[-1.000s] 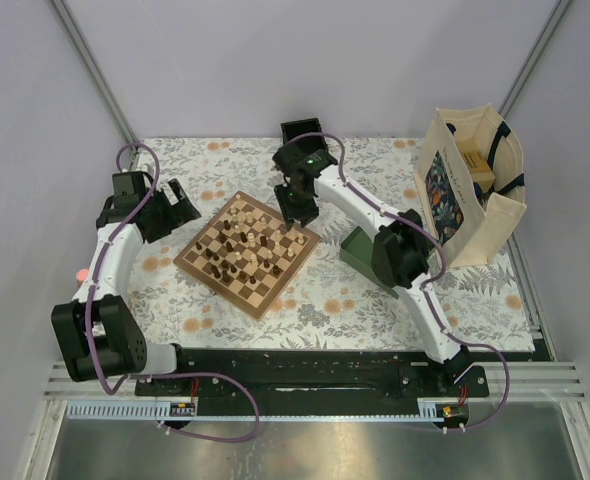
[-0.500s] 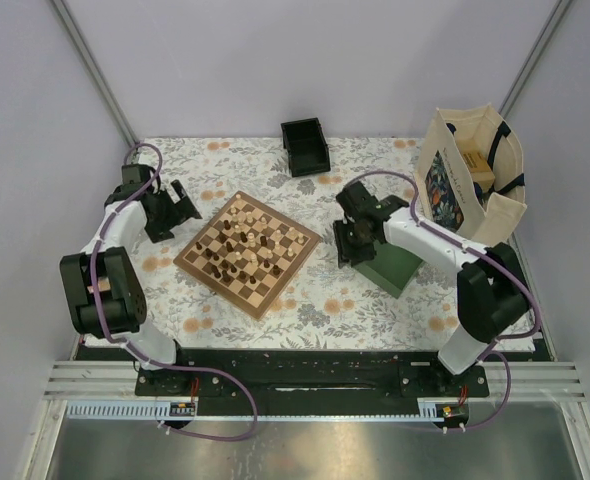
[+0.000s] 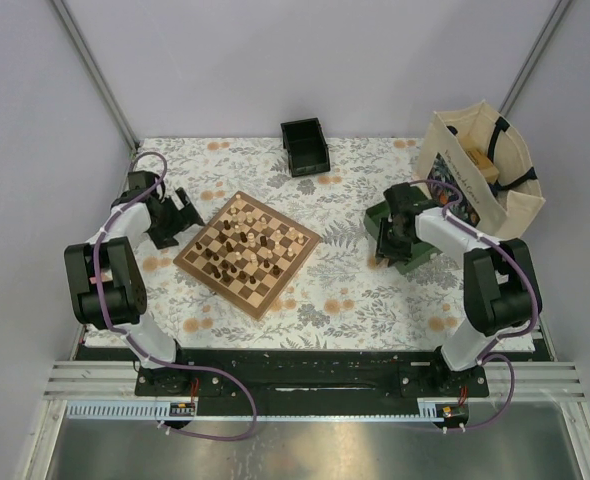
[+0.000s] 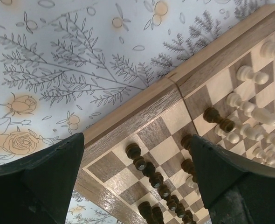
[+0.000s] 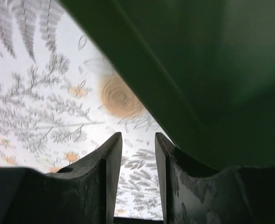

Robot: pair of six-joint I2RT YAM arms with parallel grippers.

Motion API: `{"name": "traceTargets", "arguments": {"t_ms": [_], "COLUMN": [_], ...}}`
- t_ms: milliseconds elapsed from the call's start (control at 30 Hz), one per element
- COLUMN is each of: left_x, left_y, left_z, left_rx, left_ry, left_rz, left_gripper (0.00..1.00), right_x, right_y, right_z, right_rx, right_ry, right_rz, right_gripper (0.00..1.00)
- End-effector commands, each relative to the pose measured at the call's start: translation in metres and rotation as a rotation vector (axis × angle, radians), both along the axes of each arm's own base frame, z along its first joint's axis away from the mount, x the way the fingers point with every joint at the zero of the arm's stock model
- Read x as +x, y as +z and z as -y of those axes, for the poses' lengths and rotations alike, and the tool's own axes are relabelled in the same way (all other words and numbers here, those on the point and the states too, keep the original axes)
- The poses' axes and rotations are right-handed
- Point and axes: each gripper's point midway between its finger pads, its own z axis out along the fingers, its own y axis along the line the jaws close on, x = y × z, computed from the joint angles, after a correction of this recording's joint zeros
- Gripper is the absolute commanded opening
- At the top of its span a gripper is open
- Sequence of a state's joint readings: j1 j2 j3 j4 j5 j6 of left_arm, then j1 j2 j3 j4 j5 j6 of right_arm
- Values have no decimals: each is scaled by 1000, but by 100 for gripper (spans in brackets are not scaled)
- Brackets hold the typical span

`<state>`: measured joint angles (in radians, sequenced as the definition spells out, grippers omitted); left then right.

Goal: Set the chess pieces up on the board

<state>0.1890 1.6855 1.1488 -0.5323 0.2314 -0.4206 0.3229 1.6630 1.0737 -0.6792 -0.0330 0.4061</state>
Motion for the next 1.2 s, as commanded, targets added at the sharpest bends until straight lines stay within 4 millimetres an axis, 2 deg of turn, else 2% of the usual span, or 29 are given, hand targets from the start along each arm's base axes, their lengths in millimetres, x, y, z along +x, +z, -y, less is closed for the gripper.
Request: {"name": "traceTargets", "arguments": {"t_ms": [0, 133, 267, 367, 600, 767, 933, 1033, 1167], "left_x": [-3, -6, -11, -16, -24, -34, -48, -56, -61], "left_y": [-6, -15, -20, -24, -24, -20, -24, -27, -21], "left_z": [2, 4, 12, 23, 65, 90, 102, 104, 106], "left_rx": [-23, -32, -61, -105, -219, -262, -284, -292, -299], "left_ry": [18, 28, 22, 14, -42, -78, -89, -87, -90], "left_rz": [17, 6, 3, 8, 40, 64, 69, 64, 81], "left_gripper": [99, 99, 99, 99, 99, 99, 99, 99, 99], "right_x": [34, 28, 15, 8, 4, 4, 6, 11, 21], "right_y": [19, 26, 22, 17, 12, 10, 11, 18, 34], "right_z": [3, -29, -42, -53, -81, -82, -77, -77, -73], "right_rx": [38, 182, 198, 208, 298, 297, 267, 258, 224], "right_ry": [-44, 10, 65, 95, 113, 116, 112, 115, 114], "right_rz": [107, 118, 89, 63, 28, 20, 21, 39, 82], "right_gripper": [43, 43, 44, 44, 44, 44, 45, 45, 46]}}
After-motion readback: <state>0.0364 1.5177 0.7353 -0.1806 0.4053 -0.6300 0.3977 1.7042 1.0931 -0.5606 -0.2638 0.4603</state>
